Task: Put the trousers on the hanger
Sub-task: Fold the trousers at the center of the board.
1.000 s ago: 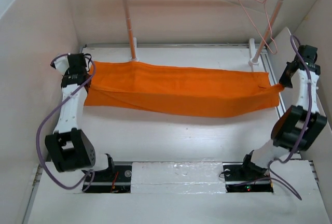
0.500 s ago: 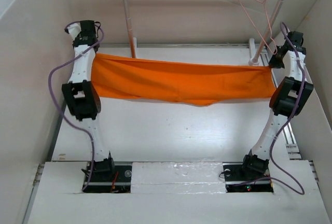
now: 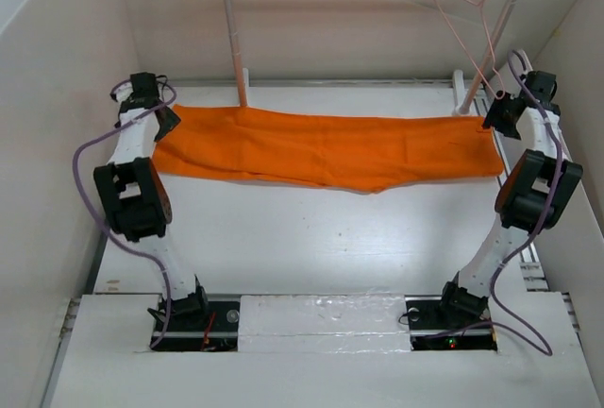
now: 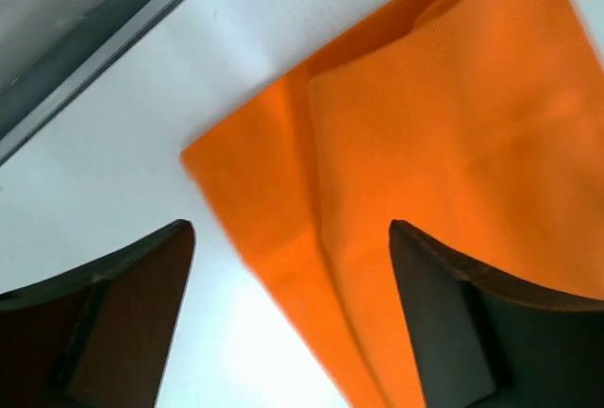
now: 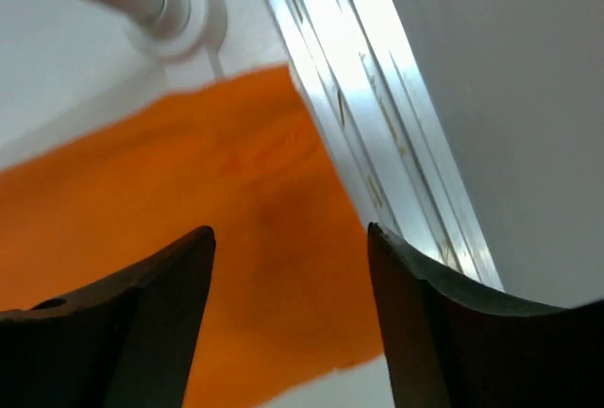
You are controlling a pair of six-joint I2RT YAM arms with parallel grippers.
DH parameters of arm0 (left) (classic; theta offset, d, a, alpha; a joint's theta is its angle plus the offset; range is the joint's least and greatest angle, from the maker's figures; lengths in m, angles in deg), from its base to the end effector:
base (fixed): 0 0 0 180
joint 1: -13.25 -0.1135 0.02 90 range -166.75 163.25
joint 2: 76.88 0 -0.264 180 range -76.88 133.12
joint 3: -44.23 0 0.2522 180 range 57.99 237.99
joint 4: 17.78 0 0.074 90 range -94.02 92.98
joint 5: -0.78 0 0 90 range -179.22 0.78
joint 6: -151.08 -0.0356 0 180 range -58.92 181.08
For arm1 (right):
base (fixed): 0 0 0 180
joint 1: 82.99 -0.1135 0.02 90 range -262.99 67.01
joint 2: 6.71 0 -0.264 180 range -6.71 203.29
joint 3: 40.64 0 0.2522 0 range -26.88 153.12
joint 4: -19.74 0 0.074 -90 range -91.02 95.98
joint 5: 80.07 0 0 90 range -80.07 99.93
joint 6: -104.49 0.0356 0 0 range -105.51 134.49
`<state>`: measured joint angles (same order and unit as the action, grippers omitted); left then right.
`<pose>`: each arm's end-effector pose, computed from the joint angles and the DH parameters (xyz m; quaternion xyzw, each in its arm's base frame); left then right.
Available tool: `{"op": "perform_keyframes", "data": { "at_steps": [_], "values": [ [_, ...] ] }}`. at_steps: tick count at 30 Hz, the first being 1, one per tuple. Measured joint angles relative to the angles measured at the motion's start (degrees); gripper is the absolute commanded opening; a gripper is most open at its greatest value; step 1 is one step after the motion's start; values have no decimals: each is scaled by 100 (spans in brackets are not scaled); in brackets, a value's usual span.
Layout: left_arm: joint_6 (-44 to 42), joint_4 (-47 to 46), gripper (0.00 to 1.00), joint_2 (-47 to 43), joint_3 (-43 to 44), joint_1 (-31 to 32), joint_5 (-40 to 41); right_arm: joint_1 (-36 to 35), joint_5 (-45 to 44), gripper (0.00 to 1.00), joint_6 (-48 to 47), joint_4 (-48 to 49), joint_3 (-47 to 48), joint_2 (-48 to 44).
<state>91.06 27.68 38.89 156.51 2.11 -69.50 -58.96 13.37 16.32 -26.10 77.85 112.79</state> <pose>0.4462 0.1001 0.2548 -0.3803 0.8428 0.1017 0.3670 0.4366 -0.1923 0.2589 0.1972 0.9084 -0.0434 0.3661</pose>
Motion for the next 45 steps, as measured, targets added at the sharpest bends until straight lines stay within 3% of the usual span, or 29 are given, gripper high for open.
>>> {"op": "perform_keyframes", "data": {
  "at_steps": [1, 3, 4, 5, 9, 12, 16, 20, 21, 23, 25, 29, 37, 39, 40, 41, 42, 44, 45],
  "values": [
    [11, -98, 74, -422, -378, -81, -179, 0, -2, 55, -13, 68, -404, -326],
    [74, -365, 69, -1036, -846, -310, -597, 2, 2, 41, -37, 186, -1016, -896],
    [105, -511, 66, -1193, -957, -452, -863, 15, 2, 12, -50, 310, -1292, -1147],
    [149, -634, 65, -1244, -1010, -553, -1054, 24, 4, 0, -81, 433, -1554, -1388],
    [330, -1370, 64, -1001, -1353, -1054, -2129, 76, 72, 0, -24, 837, -2428, -2105],
    [396, -1650, 56, -623, -1589, -1163, -2677, 70, 258, 1, 17, 1027, -3016, -2511],
    [468, -1805, 52, -297, -1709, -1104, -3191, -216, 387, 17, 31, 1123, -3456, -2811],
    [503, -2044, 52, -170, -1709, -1045, -3491, -745, 518, 23, -11, 1217, -3860, -3101],
    [509, -2109, 48, -138, -1705, -1043, -3547, -857, 546, 24, -15, 1233, -3945, -3156],
    [551, -2208, 28, -37, -1668, -1047, -3628, -1095, 562, 26, -26, 1272, -4170, -3287],
    [581, -2240, 0, 122, -1558, -1047, -3654, -1268, 562, 33, -46, 1266, -4402, -3453],
    [581, -1958, 0, 348, -1285, -1038, -3528, -1307, 619, 43, -190, 1161, -4721, -3792],
    [560, -1119, 0, -389, -1231, -1019, -2752, -1241, 756, 44, -433, 1137, -4719, -3932],
    [546, -973, 0, -688, -1228, -1019, -2555, -1235, 787, 50, -459, 1132, -4719, -3919],
    [544, -903, 2, -798, -1224, -1019, -2446, -1217, 817, 58, -463, 1134, -4719, -3899],
    [542, -822, 10, -876, -1224, -1019, -2330, -1196, 846, 62, -461, 1137, -4719, -3871],
    [518, -734, 32, -918, -1224, -1016, -2181, -1187, 898, 66, -463, 1152, -4719, -3858],
    [518, -573, 46, -929, -1228, -1019, -1838, -1056, 955, 69, -442, 1165, -4719, -3709],
    [490, -472, 61, -922, -1239, -1019, -1663, -1001, 1001, 70, -409, 1180, -4719, -3615]
  ]
}}
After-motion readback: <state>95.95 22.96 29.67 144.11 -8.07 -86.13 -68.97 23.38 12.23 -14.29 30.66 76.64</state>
